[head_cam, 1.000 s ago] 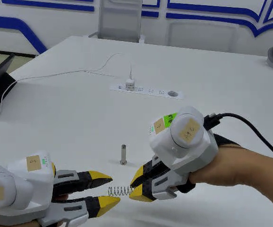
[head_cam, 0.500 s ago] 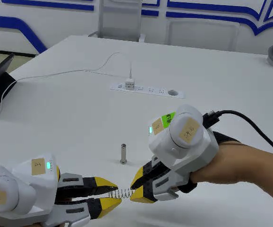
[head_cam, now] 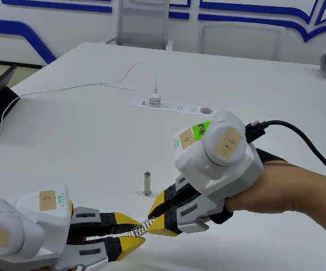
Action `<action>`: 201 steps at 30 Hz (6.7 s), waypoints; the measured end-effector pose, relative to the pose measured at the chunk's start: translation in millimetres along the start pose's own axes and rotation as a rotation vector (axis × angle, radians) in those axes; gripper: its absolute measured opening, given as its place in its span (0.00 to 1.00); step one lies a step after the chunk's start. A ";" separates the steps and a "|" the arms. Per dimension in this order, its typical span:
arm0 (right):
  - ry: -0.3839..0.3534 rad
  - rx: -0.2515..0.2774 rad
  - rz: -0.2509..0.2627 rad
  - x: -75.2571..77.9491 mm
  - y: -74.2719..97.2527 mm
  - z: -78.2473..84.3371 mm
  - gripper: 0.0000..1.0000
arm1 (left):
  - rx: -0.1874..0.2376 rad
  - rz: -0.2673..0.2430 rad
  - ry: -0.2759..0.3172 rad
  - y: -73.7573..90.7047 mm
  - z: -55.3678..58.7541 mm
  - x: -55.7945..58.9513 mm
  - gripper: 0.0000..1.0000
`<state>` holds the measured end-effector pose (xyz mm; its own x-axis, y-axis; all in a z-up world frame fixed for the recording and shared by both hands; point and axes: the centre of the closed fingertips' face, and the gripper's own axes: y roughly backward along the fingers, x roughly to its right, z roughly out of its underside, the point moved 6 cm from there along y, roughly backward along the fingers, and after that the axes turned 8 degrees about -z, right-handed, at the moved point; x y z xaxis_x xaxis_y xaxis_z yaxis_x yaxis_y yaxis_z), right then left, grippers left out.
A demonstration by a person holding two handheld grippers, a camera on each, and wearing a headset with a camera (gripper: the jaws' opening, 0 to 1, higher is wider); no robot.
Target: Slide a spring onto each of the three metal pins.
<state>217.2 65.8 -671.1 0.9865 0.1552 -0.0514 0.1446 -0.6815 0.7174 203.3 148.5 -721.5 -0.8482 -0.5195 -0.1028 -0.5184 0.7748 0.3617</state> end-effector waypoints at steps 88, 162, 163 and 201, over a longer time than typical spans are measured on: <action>-0.127 0.219 0.276 47.1 25.0 -19.5 0.12 | 0.034 -0.172 0.190 11.3 2.9 -25.3 0.66; -0.321 0.258 0.407 103.5 7.7 11.0 0.12 | 0.037 -0.189 0.244 12.4 4.8 -22.7 1.00; -0.320 0.258 0.408 103.5 7.4 11.2 0.12 | 0.039 -0.190 0.242 12.5 4.5 -22.8 1.00; -0.370 0.204 0.381 109.3 -21.3 35.1 0.12 | 0.048 -0.213 0.257 14.4 5.7 -26.2 1.00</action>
<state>324.6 72.2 -716.3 0.9275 -0.3647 -0.0821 -0.2511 -0.7705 0.5859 217.4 175.2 -718.9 -0.6681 -0.7409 0.0681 -0.6910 0.6519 0.3123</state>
